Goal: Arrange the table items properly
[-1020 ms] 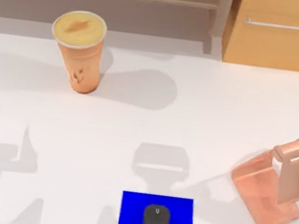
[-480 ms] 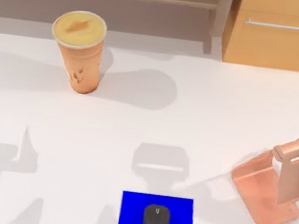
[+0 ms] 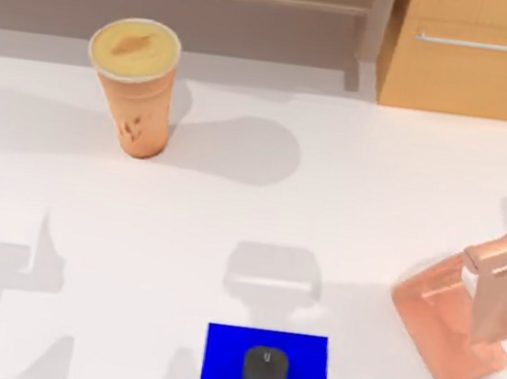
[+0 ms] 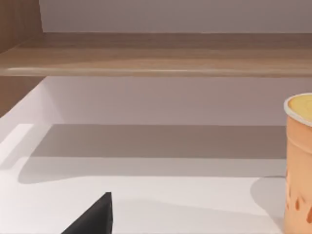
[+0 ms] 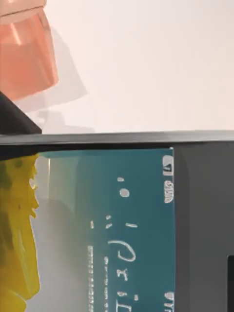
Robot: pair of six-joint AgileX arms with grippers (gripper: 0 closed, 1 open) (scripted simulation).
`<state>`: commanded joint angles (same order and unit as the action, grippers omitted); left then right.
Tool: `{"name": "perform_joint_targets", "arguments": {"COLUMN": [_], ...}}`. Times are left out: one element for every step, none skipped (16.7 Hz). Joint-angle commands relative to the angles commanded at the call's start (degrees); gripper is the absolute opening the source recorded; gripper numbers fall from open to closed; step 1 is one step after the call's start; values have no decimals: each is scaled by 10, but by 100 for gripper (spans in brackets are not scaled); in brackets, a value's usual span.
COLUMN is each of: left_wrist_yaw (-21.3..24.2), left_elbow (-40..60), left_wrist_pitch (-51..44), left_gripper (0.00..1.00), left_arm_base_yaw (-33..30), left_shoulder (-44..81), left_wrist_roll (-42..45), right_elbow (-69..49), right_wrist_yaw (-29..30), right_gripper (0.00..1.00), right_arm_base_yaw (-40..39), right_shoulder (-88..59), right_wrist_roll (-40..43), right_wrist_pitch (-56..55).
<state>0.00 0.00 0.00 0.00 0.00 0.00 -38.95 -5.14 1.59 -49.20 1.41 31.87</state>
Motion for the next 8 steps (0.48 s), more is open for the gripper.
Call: {"name": "perform_joint_targets", "arguments": {"left_wrist_yaw": [0,0,0,0,0,0,0,0], "left_elbow": [0,0,0,0,0,0,0,0], "left_wrist_pitch": [0,0,0,0,0,0,0,0], "left_gripper": [100,100,100,100,100,100,100,100], "left_arm_base_yaw": [0,0,0,0,0,0,0,0], "left_shoulder": [0,0,0,0,0,0,0,0], "left_wrist_roll": [0,0,0,0,0,0,0,0], "right_elbow": [17,38,60,84,106,125,141,153], "right_wrist_yaw": [-4,-6,-7,-6,-4,-2,1,4], "right_gripper": [0,0,0,0,0,0,0,0], "right_arm_base_yaw": [-26,-54,-82,-109,-134,-159,-181,-197], "right_shoulder": [49,93,133,171,205,233,256,273], "right_wrist_roll": [10,18,24,27,28,27,23,19], "right_wrist_pitch": [-11,-18,-24,-29,-33,-37,-39,-40]}}
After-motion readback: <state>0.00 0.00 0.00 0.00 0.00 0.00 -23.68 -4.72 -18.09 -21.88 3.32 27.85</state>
